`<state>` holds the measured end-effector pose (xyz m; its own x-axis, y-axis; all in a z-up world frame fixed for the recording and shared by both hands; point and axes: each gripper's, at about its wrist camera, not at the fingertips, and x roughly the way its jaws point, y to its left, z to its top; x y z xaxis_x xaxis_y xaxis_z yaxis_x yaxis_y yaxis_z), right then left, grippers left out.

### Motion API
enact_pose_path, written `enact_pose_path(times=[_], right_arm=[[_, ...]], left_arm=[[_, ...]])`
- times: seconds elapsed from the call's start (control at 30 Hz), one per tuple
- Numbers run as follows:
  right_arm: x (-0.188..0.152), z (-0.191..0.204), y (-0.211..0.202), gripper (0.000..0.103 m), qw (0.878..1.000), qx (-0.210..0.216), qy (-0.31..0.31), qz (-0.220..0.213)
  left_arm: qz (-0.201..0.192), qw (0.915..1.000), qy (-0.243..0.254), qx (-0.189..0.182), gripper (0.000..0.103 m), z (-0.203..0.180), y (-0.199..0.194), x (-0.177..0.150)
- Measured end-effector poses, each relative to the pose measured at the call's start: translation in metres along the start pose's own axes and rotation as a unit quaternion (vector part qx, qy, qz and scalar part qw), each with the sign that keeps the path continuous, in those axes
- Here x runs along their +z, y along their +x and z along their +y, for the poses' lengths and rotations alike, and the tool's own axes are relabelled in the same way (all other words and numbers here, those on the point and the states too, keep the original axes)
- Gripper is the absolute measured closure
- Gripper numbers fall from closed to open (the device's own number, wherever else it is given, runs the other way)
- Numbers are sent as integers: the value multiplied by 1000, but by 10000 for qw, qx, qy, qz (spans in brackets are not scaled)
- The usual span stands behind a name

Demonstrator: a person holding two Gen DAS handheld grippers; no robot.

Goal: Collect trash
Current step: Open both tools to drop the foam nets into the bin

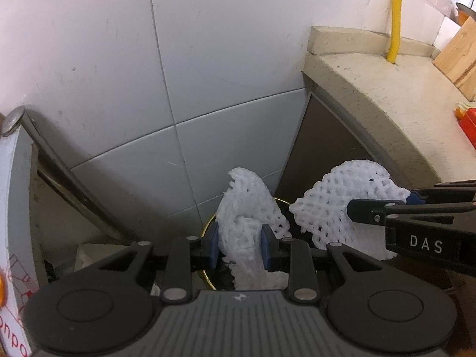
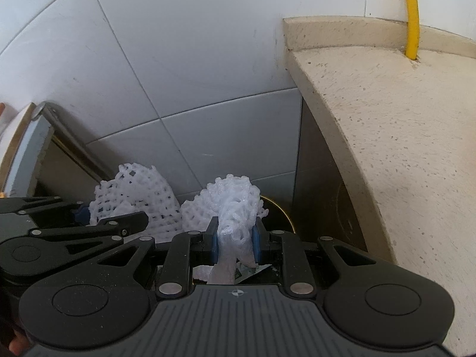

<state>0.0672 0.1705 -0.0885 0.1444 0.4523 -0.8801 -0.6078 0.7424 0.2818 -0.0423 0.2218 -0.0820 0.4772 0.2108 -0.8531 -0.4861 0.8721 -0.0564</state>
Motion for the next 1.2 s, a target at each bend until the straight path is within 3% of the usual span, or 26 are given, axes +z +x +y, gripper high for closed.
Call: enact_pose_path(times=[0.37, 0.57, 0.9, 1.2], right_arm=[[6, -1, 15, 64, 9998, 34, 43, 174], [6, -4, 20, 55, 9997, 33, 79, 212], [9, -9, 26, 47, 9995, 22, 145, 273], [12, -5, 32, 47, 9993, 13, 202, 308]], left_arm=[[152, 9998, 55, 110, 76, 0, 9, 3], [255, 9995, 64, 193, 68, -2, 15, 5], [347, 9992, 18, 193, 54, -2, 21, 7], [339, 9992, -72, 193, 54, 1, 20, 7]])
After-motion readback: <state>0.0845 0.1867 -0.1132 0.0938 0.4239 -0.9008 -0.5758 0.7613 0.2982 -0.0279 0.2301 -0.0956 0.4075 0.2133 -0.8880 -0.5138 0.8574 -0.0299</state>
